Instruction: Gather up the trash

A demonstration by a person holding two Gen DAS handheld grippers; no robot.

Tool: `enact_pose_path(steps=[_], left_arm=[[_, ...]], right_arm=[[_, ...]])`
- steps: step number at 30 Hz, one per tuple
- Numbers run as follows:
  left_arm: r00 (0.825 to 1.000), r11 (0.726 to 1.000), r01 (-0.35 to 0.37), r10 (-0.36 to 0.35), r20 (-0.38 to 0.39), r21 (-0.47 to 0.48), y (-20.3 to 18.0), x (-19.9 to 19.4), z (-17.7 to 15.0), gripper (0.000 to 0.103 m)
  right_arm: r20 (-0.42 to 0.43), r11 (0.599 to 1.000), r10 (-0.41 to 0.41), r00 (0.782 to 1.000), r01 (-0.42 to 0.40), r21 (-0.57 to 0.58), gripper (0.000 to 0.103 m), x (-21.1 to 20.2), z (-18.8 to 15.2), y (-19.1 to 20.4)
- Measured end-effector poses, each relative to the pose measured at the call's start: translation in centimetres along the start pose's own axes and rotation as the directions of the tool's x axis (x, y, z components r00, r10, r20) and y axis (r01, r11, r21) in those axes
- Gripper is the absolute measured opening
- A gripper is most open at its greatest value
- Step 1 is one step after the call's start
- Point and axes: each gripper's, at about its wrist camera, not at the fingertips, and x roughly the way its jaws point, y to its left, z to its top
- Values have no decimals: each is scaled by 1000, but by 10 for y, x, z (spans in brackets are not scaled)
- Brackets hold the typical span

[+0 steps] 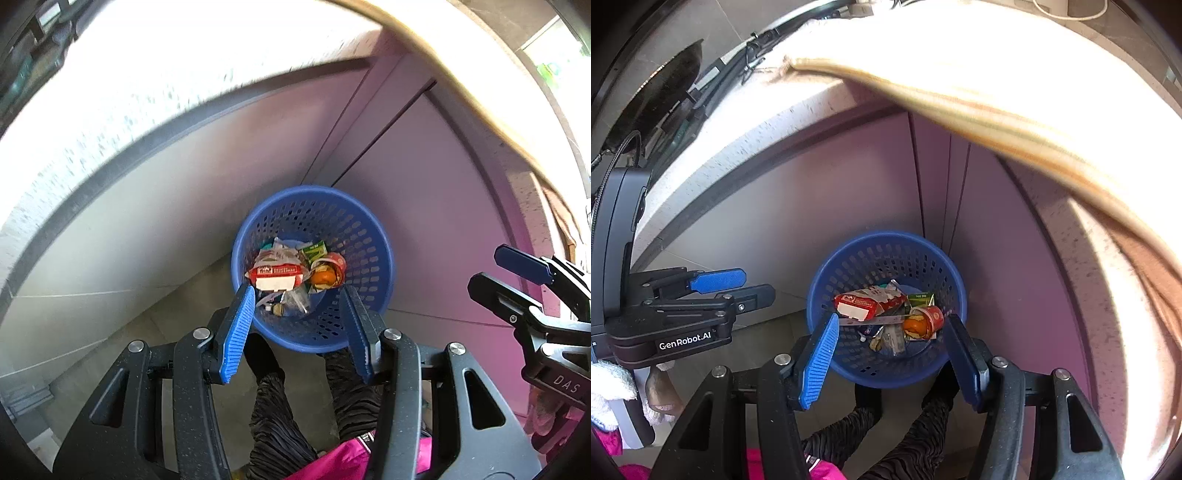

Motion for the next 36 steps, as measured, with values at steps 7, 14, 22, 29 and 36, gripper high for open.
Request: enact_pose_path(steps=[7,14,22,29,36], left_arm=[[999,999,4,-6,52,36,-14,-29,7,48],[992,997,6,-15,128,71,-34,-62,21,48],[971,994,24,-49,233,109,-60,-105,47,49],[940,986,38,-91,329,164,-95,-139,74,50],[894,978,41,-129,429,207,-128,-177,93,68]], right_arm=[[52,1000,17,999,-18,5,63,-28,3,-3],[116,1000,22,993,-22,2,64,-60,10,-8],[210,1000,14,978,-19,25,66,-104,21,-26],[312,999,-22,950,7,49,70,-148,33,-48],[407,995,-60,912,20,101,71,-188,44,-77]])
